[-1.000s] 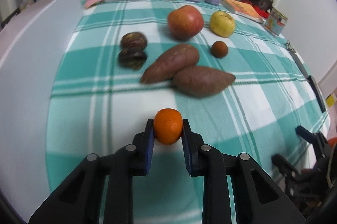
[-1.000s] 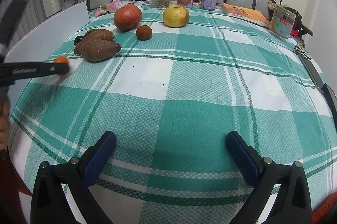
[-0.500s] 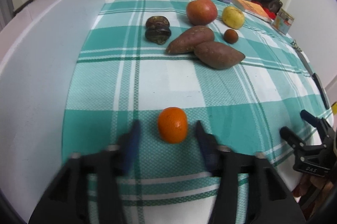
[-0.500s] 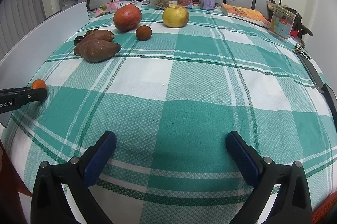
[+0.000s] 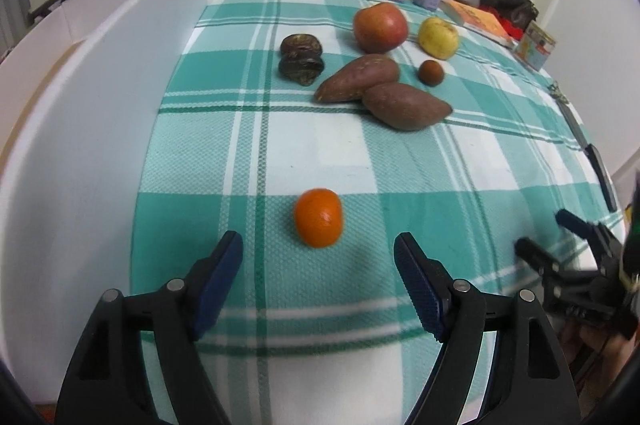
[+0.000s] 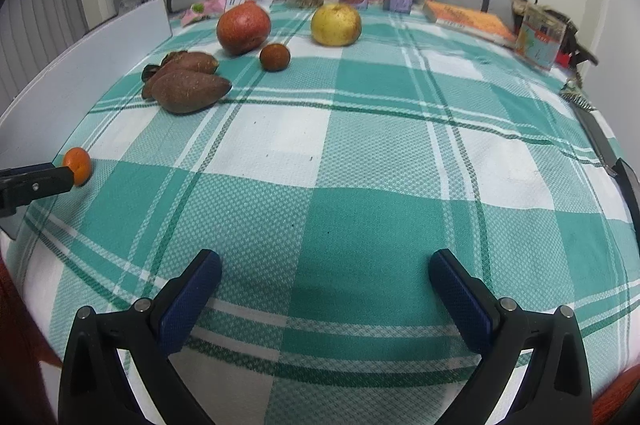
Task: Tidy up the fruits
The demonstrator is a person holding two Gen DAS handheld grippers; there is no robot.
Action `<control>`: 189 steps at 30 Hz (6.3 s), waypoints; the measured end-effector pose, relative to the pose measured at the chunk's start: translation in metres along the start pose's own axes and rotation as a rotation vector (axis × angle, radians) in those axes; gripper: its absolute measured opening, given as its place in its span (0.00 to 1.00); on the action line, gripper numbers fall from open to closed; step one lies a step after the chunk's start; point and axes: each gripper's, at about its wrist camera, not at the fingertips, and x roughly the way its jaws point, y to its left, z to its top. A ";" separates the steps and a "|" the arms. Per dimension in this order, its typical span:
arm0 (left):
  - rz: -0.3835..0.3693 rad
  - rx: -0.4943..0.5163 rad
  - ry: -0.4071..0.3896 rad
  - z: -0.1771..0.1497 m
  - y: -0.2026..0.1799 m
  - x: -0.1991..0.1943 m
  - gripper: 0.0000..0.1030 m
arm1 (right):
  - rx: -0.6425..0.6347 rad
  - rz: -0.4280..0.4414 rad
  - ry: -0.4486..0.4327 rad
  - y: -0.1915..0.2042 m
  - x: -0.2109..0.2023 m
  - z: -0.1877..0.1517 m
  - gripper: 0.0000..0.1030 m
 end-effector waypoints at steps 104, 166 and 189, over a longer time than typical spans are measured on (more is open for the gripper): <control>0.014 0.049 -0.009 0.009 0.013 0.026 0.29 | 0.110 0.254 0.095 -0.001 -0.005 0.053 0.88; 0.080 -0.247 -0.359 0.069 0.087 -0.160 0.91 | -0.238 0.415 -0.154 0.196 -0.110 0.179 1.00; 0.045 0.023 -0.062 0.024 -0.062 0.052 0.92 | 0.053 -0.002 -0.012 -0.052 0.015 0.039 1.00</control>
